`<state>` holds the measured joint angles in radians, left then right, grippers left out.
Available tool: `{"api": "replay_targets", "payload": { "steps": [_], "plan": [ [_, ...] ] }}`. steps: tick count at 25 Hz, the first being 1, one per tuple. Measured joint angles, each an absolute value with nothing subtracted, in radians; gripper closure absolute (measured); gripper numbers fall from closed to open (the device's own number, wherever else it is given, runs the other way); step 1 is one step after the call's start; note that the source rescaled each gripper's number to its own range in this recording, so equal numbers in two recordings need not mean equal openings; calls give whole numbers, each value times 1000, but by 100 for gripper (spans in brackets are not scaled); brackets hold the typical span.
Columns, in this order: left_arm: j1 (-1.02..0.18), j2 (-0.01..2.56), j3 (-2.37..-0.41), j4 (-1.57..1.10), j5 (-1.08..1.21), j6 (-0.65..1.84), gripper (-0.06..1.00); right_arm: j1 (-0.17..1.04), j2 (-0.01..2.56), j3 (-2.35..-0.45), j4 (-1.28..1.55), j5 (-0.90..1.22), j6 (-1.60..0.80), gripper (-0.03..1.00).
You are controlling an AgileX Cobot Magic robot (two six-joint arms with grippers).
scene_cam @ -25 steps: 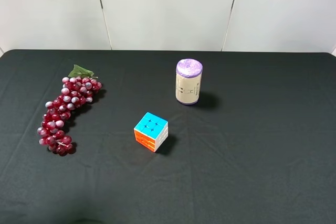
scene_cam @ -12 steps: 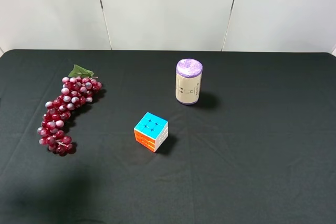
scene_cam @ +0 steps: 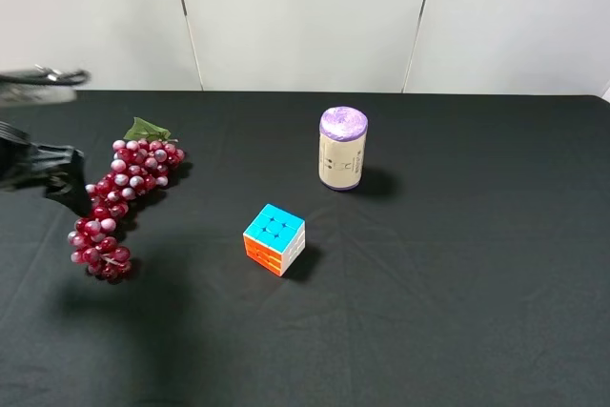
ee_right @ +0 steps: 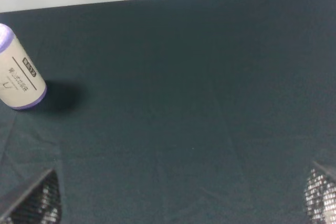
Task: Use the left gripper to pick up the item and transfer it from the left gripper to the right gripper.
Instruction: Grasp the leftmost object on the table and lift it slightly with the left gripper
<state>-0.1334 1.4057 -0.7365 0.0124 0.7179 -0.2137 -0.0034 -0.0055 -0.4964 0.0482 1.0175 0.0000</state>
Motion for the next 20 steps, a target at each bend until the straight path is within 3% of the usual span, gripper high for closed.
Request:
{"api": "replay_targets", "payload": {
  "steps": [7,20],
  "plan": [
    [-217,1559,-737,12,648,-305,-5,-3,-5,-496,48,1017,0,-3],
    [-266,1759,-737,9,473,-386,-5,-3,-5,-496,48,1017,0,-3]
  ]
}}
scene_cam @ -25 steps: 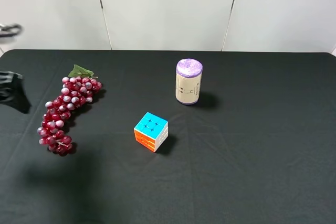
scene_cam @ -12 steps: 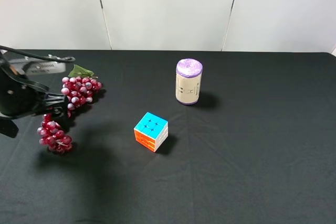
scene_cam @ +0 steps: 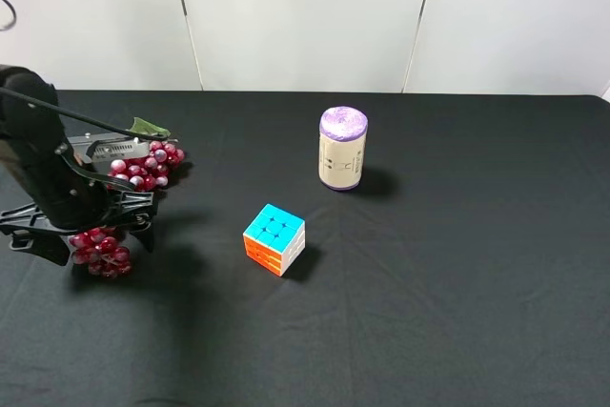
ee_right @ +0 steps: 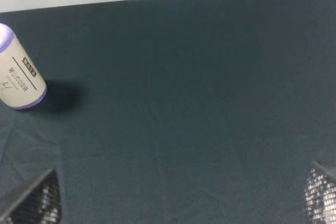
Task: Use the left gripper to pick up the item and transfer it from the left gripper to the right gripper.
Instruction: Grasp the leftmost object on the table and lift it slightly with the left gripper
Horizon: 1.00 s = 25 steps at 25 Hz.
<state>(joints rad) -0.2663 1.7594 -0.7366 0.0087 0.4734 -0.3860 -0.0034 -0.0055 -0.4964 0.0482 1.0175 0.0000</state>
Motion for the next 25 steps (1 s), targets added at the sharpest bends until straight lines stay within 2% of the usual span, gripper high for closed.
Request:
{"api": "replay_targets", "payload": {
  "steps": [10,13,15,21,25],
  "plan": [
    [-267,1807,-730,10,407,-443,-5,-3,-5,-496,48,1017,0,-3],
    [-267,1807,-730,12,406,-444,0,-3,-5,-496,48,1017,0,-3],
    [-267,1807,-730,16,408,-445,10,-3,-5,-496,48,1017,0,-3],
    [-267,1807,-730,20,410,-446,53,-3,-5,-496,48,1017,0,-3],
    [-267,1807,-730,20,410,-446,79,-3,-5,-496,48,1017,0,-3]
  ]
}}
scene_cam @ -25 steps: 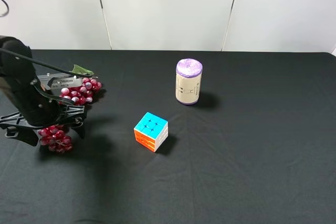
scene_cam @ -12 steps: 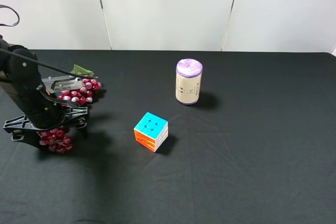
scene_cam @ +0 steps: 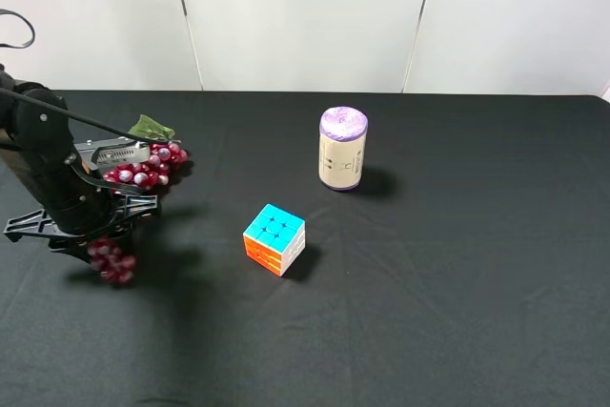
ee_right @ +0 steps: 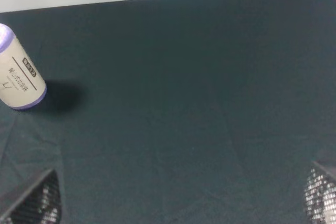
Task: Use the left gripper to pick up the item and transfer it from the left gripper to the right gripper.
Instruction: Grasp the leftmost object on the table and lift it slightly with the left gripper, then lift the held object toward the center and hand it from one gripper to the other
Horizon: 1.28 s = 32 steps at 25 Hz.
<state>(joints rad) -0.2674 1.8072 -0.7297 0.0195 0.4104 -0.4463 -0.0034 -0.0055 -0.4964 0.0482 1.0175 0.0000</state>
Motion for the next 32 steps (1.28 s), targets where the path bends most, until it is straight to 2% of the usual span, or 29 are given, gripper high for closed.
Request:
{"api": "replay_targets", "payload": {
  "steps": [2,17,32],
  "plan": [
    [-267,1807,-730,20,410,-446,87,-3,-5,-496,48,1017,0,-3],
    [-267,1789,-784,13,506,-429,89,-3,-5,-496,48,1017,0,-3],
    [-267,1439,-813,13,665,-407,91,-3,-5,-496,48,1017,0,-3]
  ]
}}
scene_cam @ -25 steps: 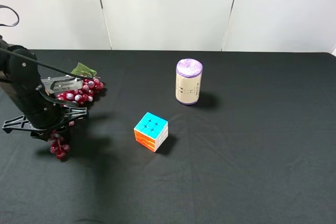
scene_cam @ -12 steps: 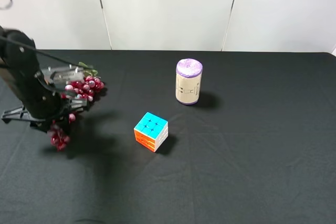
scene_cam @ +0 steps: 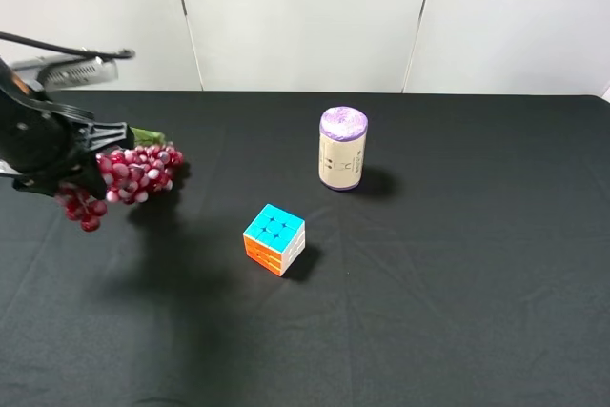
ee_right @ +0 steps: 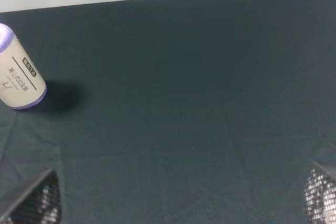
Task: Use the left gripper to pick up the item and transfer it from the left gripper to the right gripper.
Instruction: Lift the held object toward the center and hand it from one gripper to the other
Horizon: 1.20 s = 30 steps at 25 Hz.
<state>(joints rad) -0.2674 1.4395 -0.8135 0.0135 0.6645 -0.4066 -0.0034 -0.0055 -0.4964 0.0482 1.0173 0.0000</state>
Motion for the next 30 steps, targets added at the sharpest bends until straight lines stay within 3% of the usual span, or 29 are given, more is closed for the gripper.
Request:
{"api": "replay_targets", "payload": {
  "steps": [20,30],
  "plan": [
    [-267,1276,-1133,12,1130,-185,91,-3,-5,-496,48,1017,0,-3],
    [-267,1276,-1217,12,1164,-113,91,-3,-5,-496,48,1017,0,-3]
  ]
}}
